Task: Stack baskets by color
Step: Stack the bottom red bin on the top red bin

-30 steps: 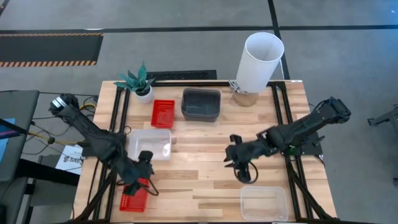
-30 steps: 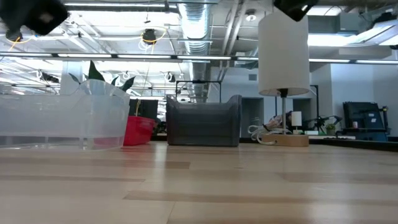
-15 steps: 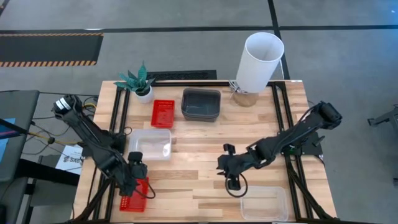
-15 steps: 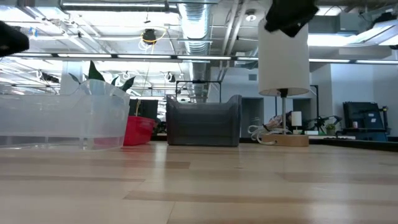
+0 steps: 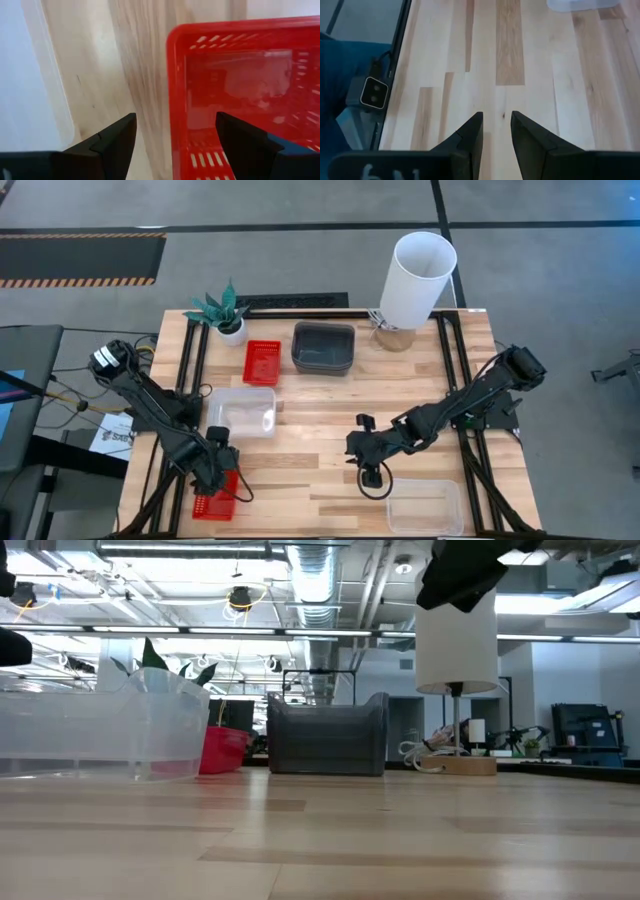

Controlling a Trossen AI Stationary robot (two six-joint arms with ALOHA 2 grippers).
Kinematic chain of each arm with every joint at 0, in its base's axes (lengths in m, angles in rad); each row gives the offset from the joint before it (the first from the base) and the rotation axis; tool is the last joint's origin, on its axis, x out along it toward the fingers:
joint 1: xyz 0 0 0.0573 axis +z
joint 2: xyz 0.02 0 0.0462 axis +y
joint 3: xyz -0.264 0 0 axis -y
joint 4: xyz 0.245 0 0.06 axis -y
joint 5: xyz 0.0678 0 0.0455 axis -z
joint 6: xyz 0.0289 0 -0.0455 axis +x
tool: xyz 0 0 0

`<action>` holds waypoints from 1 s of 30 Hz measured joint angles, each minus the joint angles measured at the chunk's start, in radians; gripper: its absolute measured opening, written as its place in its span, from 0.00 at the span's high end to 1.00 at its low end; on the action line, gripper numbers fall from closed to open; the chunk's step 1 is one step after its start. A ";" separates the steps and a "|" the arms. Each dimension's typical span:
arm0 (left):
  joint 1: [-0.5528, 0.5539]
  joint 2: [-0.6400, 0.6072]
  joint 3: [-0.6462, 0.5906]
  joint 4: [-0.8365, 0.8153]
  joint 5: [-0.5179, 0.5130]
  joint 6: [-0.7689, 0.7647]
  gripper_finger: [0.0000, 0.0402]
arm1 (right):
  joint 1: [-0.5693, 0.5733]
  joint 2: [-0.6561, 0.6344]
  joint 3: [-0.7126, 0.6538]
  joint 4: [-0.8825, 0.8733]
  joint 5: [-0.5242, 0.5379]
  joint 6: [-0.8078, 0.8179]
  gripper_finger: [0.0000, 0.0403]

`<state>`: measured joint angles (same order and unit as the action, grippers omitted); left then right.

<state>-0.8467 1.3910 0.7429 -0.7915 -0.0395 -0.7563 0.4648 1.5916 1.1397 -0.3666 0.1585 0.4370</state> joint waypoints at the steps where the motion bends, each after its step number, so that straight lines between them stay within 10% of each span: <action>1: 0.000 0.007 0.000 0.000 -0.003 -0.001 0.36 | 0.000 0.000 0.000 0.000 0.000 0.000 0.70; 7: 0.000 0.006 -0.002 0.012 -0.017 -0.009 0.48 | -0.002 0.000 0.000 -0.003 0.000 0.000 0.70; 16: 0.001 0.003 0.053 -0.035 0.063 0.033 0.97 | -0.002 0.000 0.000 -0.011 0.000 -0.003 0.70; 30: 0.063 0.003 0.532 -0.457 -0.090 0.236 1.00 | 0.002 0.000 0.000 -0.022 0.000 -0.002 0.70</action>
<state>-0.7841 1.3938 1.2754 -1.2482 -0.1298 -0.5203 0.4673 1.5917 1.1393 -0.3885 0.1584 0.4351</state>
